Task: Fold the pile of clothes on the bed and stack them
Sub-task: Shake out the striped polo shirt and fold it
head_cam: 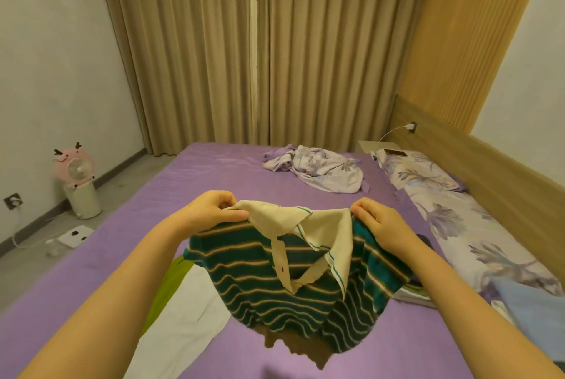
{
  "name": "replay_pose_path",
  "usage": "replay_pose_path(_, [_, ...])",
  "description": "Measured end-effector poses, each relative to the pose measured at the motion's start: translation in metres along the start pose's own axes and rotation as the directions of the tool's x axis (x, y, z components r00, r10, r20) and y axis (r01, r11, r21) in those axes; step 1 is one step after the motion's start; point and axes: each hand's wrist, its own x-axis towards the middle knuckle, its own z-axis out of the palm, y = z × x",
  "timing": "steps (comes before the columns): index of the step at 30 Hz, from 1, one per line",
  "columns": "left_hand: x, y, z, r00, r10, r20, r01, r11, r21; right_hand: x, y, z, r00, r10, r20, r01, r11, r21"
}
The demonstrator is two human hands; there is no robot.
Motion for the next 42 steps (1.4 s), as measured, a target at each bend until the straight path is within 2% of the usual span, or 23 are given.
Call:
replay_pose_path(5, [0.013, -0.002, 0.012, 0.998, -0.029, -0.057, 0.026, 0.998, -0.055, 0.010, 0.027, -0.002, 0.997, -0.034, 0.073, 0.039, 0.997, -0.070])
replay_pose_path(9, [0.040, -0.022, 0.032, 0.993, -0.118, 0.013, 0.118, 0.993, 0.020, 0.026, 0.056, 0.019, 0.984, 0.056, 0.170, -0.041, 0.995, -0.093])
replay_pose_path(12, [0.065, -0.059, 0.068, 0.977, -0.191, 0.093, 0.181, 0.978, 0.106, 0.033, 0.089, 0.053, 0.922, 0.191, 0.338, -0.139, 0.975, -0.173])
replay_pose_path(15, [0.082, -0.103, 0.110, 0.959, -0.233, 0.163, 0.213, 0.968, 0.134, 0.039, 0.126, 0.096, 0.848, 0.239, 0.473, -0.096, 0.947, -0.305])
replay_pose_path(18, [0.106, -0.147, 0.147, 0.934, -0.269, 0.235, 0.244, 0.961, 0.130, 0.048, 0.157, 0.139, 0.813, 0.331, 0.478, -0.147, 0.912, -0.382])
replay_pose_path(22, [0.137, -0.188, 0.180, 0.920, -0.292, 0.263, 0.280, 0.957, 0.080, 0.054, 0.185, 0.188, 0.752, 0.493, 0.437, -0.301, 0.847, -0.438])
replay_pose_path(25, [0.163, -0.210, 0.194, 0.923, -0.266, 0.277, 0.264, 0.963, 0.048, 0.063, 0.201, 0.218, 0.716, 0.583, 0.384, -0.458, 0.808, -0.371])
replay_pose_path(27, [0.181, -0.222, 0.202, 0.928, -0.229, 0.294, 0.213, 0.973, 0.085, 0.069, 0.212, 0.235, 0.712, 0.605, 0.356, -0.526, 0.796, -0.300])
replay_pose_path(31, [0.213, -0.244, 0.215, 0.930, -0.197, 0.311, 0.161, 0.977, 0.139, 0.079, 0.231, 0.265, 0.703, 0.650, 0.287, -0.666, 0.744, -0.056])
replay_pose_path(37, [0.274, -0.272, 0.231, 0.946, -0.204, 0.252, 0.169, 0.973, 0.156, 0.111, 0.265, 0.294, 0.752, 0.641, 0.152, -0.659, 0.731, 0.177])
replay_pose_path(42, [0.323, -0.310, 0.262, 0.958, -0.246, 0.145, 0.208, 0.949, 0.238, 0.146, 0.315, 0.341, 0.715, 0.675, 0.181, -0.694, 0.652, 0.305])
